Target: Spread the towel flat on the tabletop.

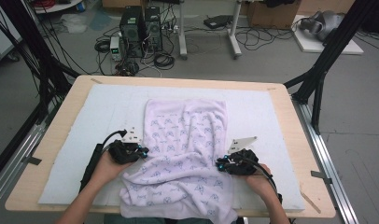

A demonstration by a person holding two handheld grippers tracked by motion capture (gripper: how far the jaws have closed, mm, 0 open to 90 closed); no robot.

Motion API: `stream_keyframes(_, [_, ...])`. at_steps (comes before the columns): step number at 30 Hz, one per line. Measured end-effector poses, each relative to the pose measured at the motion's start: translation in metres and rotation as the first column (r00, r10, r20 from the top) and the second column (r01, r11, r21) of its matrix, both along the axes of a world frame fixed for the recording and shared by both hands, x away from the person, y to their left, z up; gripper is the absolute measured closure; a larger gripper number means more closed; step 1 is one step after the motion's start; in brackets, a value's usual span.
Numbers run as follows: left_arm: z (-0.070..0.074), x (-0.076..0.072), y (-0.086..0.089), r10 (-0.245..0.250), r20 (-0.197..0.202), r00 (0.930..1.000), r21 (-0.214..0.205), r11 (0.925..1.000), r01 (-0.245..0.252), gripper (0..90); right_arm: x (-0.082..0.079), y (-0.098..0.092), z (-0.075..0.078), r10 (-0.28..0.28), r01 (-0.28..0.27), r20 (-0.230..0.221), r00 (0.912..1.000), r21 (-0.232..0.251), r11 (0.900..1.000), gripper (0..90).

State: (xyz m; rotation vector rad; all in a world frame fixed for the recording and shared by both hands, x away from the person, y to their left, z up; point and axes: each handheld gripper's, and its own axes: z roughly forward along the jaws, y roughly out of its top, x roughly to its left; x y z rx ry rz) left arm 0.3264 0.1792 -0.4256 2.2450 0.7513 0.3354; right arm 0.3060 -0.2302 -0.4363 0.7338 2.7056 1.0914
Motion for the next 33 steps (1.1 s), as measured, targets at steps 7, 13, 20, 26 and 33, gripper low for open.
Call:
stream_keyframes(7, [0.026, 0.007, 0.027, 0.142, 0.102, 0.9846, -0.085, 0.9874, -0.133, 86.7, -0.007, -0.01, 0.016, -0.032, 0.032, 0.058, 0.9978, 0.014, 0.9994, 82.8])
stream_keyframes(13, [0.03, -0.005, 0.028, 0.13, 0.088, 0.9876, -0.097, 0.9878, -0.122, 61.2, -0.008, -0.016, 0.027, -0.055, 0.052, 0.09, 0.9944, 0.034, 0.998, 78.2])
stream_keyframes(20, [0.012, -0.023, 0.007, -0.046, 0.03, 0.9985, -0.06, 0.9971, 0.048, 68.9, -0.012, -0.014, 0.042, -0.04, 0.03, 0.14, 0.9894, 0.073, 0.9969, 73.7])
stream_keyframes(26, [-0.01, -0.021, -0.014, -0.115, -0.058, 0.9916, -0.012, 0.9933, 0.115, 63.0, -0.012, -0.005, 0.028, 0.002, -0.006, 0.1, 0.995, 0.031, 0.9995, 69.6])
stream_keyframes(33, [-0.011, -0.026, -0.015, -0.122, -0.006, 0.9925, 0.007, 0.9925, 0.122, 87.2, -0.007, -0.001, 0.012, 0.008, -0.01, 0.062, 0.9981, 0.02, 0.9997, 66.4])
